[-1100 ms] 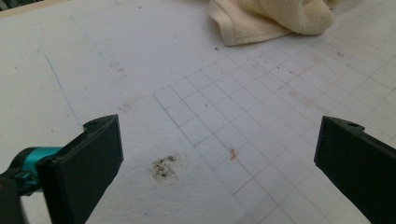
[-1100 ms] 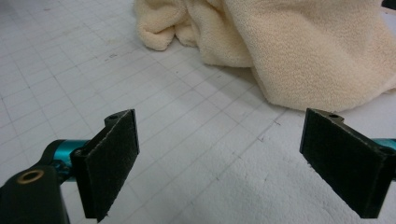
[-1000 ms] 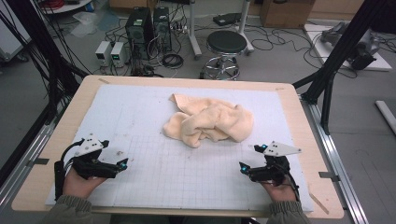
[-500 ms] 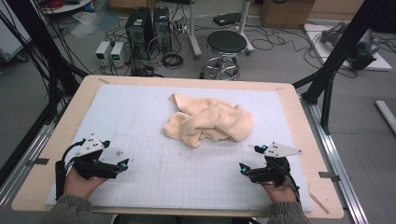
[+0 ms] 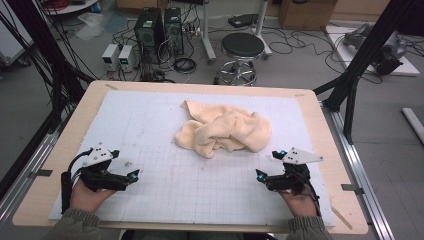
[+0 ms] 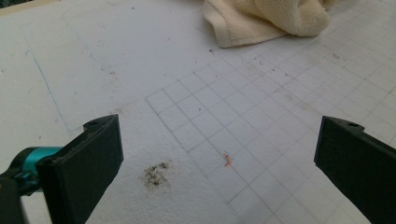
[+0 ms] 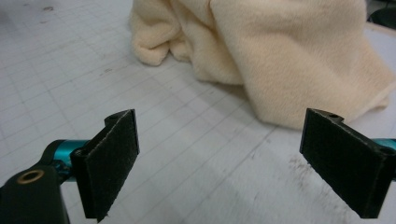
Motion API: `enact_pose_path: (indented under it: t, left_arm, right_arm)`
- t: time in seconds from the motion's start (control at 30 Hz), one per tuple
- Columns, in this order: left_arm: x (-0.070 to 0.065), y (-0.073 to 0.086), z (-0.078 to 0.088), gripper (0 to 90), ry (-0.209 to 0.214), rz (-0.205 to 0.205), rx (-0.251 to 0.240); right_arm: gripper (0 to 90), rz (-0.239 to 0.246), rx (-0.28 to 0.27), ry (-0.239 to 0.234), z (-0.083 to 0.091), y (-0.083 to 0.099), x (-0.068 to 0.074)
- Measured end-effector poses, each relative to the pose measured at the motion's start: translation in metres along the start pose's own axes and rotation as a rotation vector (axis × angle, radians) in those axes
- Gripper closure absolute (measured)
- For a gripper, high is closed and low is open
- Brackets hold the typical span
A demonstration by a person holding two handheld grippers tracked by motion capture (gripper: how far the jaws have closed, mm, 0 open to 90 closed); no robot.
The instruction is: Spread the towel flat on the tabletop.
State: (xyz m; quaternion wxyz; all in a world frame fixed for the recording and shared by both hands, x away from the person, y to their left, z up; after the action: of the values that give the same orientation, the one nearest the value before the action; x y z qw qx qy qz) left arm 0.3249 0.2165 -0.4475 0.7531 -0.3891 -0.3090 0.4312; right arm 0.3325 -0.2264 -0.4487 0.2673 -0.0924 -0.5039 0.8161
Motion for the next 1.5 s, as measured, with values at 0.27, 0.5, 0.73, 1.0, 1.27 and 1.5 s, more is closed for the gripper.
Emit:
enact_pose_path:
  t: [0.27, 0.5, 0.73, 1.0, 1.27, 1.5]
  left_arm:
    - [-0.016, -0.029, -0.009, 6.0, 0.062, -0.023, -0.037]
    - [-0.024, -0.063, -0.027, 11.6, 0.072, -0.052, -0.065]
    - [-0.054, -0.099, -0.061, 17.5, 0.159, -0.062, -0.062]
    - [-0.096, -0.119, -0.112, 22.9, 0.242, -0.088, -0.018]
    - [-0.13, -0.112, -0.158, 36.7, 0.264, -0.122, 0.063]
    - [-0.12, -0.109, -0.152, 79.4, 0.263, -0.134, 0.095]
  right_arm:
    - [11.0, 0.013, 0.003, -0.003, -0.009, -0.03, -0.022]
    - [11.1, 0.06, 0.01, -0.01, -0.024, -0.066, -0.037]
    - [11.4, 0.009, 0.057, -0.025, -0.049, -0.059, -0.05]
    - [25.9, -0.003, 0.122, -0.038, -0.069, -0.045, -0.054]
    - [48.3, -0.029, 0.142, -0.026, -0.08, -0.033, -0.065]
    - [73.4, -0.014, 0.16, -0.061, -0.083, -0.032, -0.064]
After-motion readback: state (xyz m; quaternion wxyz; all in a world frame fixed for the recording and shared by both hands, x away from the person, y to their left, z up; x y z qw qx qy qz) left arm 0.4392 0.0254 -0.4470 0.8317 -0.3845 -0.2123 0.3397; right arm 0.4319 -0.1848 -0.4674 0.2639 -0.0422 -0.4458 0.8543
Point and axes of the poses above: each handheld gripper's, and its own axes: z roughly backward along the jaws, y roughly out of its underside, x roughly to its left, the point moved 8 cm from there along -z, roughly forward along the jaws, and after that the axes turned 15 degrees about -y, right-handed, at the moved point
